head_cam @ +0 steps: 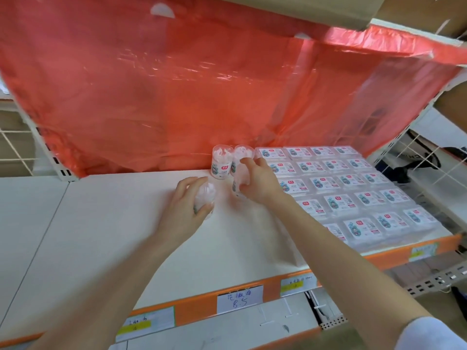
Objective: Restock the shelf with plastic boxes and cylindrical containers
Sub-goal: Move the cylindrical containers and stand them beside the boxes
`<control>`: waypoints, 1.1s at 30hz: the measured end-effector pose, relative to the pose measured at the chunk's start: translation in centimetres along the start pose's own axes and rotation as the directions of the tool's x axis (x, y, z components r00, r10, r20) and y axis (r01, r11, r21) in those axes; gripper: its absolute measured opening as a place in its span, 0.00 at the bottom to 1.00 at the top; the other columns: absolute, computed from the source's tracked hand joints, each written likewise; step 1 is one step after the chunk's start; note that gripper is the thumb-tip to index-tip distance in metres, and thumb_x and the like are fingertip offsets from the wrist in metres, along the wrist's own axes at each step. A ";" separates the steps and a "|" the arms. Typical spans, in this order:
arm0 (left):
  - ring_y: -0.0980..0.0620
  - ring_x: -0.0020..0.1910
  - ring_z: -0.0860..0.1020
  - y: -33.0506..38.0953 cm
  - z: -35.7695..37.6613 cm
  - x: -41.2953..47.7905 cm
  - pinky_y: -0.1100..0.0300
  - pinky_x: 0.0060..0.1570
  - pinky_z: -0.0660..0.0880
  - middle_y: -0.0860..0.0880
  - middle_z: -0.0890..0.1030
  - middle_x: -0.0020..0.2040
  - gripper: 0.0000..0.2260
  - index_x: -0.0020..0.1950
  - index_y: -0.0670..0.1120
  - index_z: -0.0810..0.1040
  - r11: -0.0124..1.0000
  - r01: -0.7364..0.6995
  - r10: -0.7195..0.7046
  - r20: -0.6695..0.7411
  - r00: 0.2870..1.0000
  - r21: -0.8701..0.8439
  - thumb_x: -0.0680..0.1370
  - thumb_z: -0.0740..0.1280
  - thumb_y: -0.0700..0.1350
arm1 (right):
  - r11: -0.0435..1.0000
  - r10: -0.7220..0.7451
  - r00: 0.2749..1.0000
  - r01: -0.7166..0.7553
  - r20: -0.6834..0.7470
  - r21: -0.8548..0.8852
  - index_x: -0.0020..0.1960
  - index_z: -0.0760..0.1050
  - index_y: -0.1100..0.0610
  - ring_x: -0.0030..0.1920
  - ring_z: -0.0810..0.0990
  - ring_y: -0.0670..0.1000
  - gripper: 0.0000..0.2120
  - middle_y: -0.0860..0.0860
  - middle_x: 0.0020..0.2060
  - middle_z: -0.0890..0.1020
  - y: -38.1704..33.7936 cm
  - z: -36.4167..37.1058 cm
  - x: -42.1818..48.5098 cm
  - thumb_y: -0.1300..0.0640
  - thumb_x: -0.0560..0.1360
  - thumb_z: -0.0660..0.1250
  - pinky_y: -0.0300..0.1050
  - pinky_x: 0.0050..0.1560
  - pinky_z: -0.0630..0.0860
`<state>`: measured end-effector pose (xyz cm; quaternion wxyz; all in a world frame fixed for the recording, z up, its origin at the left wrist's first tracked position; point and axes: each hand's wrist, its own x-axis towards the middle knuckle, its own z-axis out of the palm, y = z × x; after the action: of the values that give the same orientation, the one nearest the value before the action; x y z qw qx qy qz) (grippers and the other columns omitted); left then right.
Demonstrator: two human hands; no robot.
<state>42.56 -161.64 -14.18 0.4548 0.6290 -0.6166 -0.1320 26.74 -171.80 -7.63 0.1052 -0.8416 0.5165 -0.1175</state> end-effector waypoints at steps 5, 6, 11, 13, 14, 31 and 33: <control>0.43 0.67 0.65 1.3 0.4 0.2 0.53 0.63 0.64 0.42 0.63 0.70 0.23 0.66 0.45 0.71 0.966 -0.074 0.083 -0.024 0.996 0.249 0.72 0.69 0.38 | 0.999 -0.005 0.999 0.003 -0.037 -0.052 0.67 0.65 0.60 0.55 0.73 0.63 0.26 0.63 0.65 0.65 0.3 0.4 0.2 0.63 0.70 0.66 0.45 0.44 0.66; 0.39 0.65 0.67 1.5 0.3 0.2 0.47 0.61 0.68 0.40 0.66 0.69 0.23 0.65 0.43 0.73 0.939 -0.104 0.119 -0.026 0.993 0.327 0.70 0.71 0.38 | 0.998 -0.014 0.999 0.012 -0.036 -0.064 0.67 0.65 0.60 0.55 0.72 0.62 0.26 0.63 0.63 0.66 0.3 0.4 0.1 0.63 0.70 0.66 0.45 0.45 0.66; 0.39 0.59 0.73 1.3 0.2 -0.4 0.43 0.52 0.74 0.39 0.78 0.57 0.26 0.58 0.39 0.78 0.810 -0.234 0.280 -0.005 0.960 0.538 0.62 0.78 0.39 | 0.990 -0.008 0.999 0.003 -0.040 -0.138 0.67 0.65 0.60 0.62 0.67 0.60 0.23 0.63 0.66 0.65 0.4 0.7 0.0 0.61 0.72 0.64 0.48 0.57 0.65; 0.43 0.60 0.66 1.1 0.3 -0.5 0.43 0.53 0.74 0.39 0.78 0.57 0.26 0.58 0.39 0.77 0.811 -0.240 0.291 -0.012 0.957 0.533 0.62 0.78 0.39 | 0.981 -0.014 0.999 0.004 -0.049 -0.196 0.67 0.65 0.60 0.65 0.64 0.59 0.23 0.61 0.66 0.66 0.4 0.8 -0.1 0.59 0.73 0.64 0.48 0.60 0.62; 0.43 0.60 0.65 1.0 0.3 -0.5 0.42 0.53 0.73 0.39 0.78 0.57 0.26 0.59 0.39 0.77 0.811 -0.243 0.295 -0.013 0.955 0.533 0.62 0.78 0.39 | 0.973 -0.020 0.998 0.006 -0.057 -0.232 0.67 0.65 0.60 0.66 0.63 0.59 0.23 0.60 0.66 0.67 0.4 0.7 -0.1 0.58 0.73 0.64 0.49 0.60 0.62; 0.43 0.61 0.64 1.1 0.3 -0.6 0.43 0.53 0.73 0.39 0.77 0.58 0.27 0.60 0.39 0.77 0.840 -0.216 0.261 -0.021 0.965 0.498 0.61 0.76 0.38 | 0.923 -0.047 0.995 0.009 -0.089 -0.384 0.66 0.67 0.55 0.66 0.61 0.58 0.22 0.56 0.64 0.69 1.2 0.7 0.9 0.55 0.74 0.65 0.54 0.61 0.59; 0.43 0.61 0.64 1.1 0.3 -0.6 0.43 0.53 0.73 0.39 0.77 0.58 0.27 0.60 0.39 0.77 0.839 -0.221 0.264 -0.017 0.964 0.498 0.61 0.76 0.38 | 0.921 -0.048 0.994 0.007 -0.097 -0.389 0.66 0.67 0.54 0.66 0.61 0.58 0.21 0.55 0.63 0.70 1.4 0.7 1.0 0.56 0.74 0.65 0.55 0.61 0.58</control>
<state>41.51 -161.03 -13.83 0.3186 0.6455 -0.6847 0.1146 26.23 -173.30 -8.61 -0.0923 -0.8457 0.5224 -0.0584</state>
